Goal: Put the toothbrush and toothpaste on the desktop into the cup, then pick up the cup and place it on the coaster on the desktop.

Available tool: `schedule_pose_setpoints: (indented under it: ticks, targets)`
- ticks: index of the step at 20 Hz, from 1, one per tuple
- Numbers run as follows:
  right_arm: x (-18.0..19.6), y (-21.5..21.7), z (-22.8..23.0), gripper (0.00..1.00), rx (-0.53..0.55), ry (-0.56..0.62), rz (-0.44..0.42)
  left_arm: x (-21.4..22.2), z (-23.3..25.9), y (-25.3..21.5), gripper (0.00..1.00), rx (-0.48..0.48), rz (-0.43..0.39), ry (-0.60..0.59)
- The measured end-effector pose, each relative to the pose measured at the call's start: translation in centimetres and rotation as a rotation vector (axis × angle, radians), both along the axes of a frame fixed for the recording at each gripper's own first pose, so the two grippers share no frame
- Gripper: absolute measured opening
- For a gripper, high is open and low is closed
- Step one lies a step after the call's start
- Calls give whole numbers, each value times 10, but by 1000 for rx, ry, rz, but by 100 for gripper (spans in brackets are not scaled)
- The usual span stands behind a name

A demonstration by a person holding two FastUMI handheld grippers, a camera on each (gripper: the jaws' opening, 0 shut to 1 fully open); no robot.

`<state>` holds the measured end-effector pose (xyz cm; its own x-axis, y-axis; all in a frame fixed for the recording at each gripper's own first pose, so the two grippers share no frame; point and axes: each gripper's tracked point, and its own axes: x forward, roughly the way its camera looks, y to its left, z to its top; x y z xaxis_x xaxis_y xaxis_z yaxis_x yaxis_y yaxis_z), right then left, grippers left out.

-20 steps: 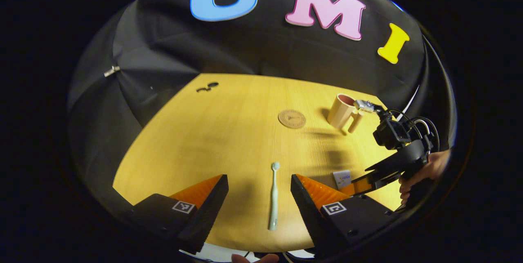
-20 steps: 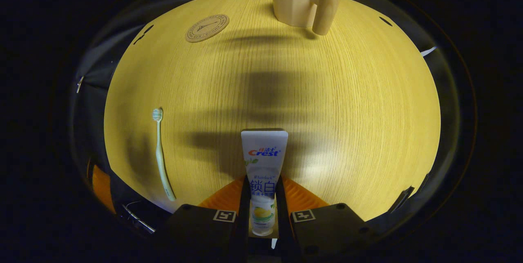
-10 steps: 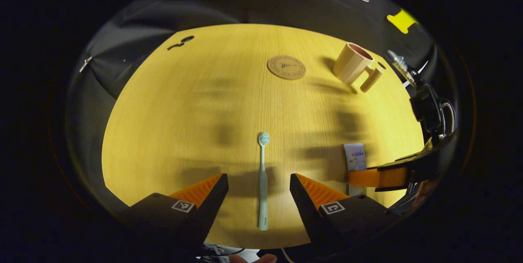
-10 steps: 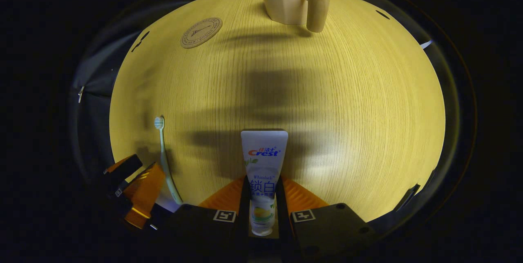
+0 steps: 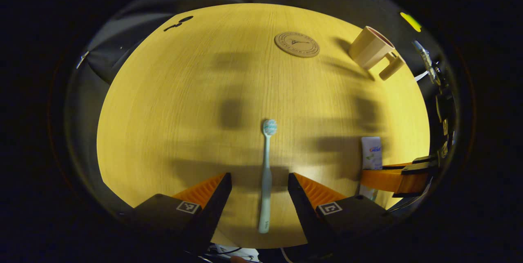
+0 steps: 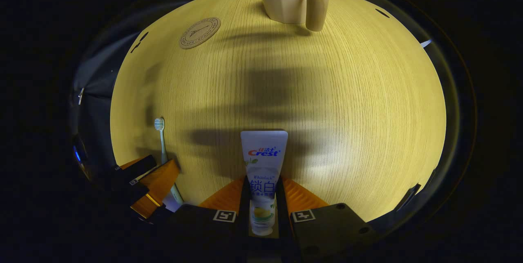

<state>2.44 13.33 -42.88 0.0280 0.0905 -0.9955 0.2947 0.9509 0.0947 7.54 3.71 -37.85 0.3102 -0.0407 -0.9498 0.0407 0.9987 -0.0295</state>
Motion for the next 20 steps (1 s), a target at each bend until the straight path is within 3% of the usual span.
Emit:
schedule_pose_setpoints:
  ticks: [4,9,11,15,17,18,20]
  targets:
    - [0,0,0,35,-3,3,-1,0,-4,-1,75,31,-30,42]
    - [2,0,0,35,3,-2,-6,1,-3,-13,28,34,-30,72]
    - [2,0,0,34,4,-6,-4,2,-2,-13,14,37,-53,65]
    - [3,1,1,30,19,-24,1,0,0,-19,7,-60,-42,47]
    - [3,2,1,35,35,-45,-13,-4,-1,-18,6,-79,-23,42]
    - [4,1,3,25,40,-49,-16,-5,-1,-17,6,-77,-22,33]
    - [4,1,3,31,48,-60,-21,-7,3,-16,6,-76,-26,17]
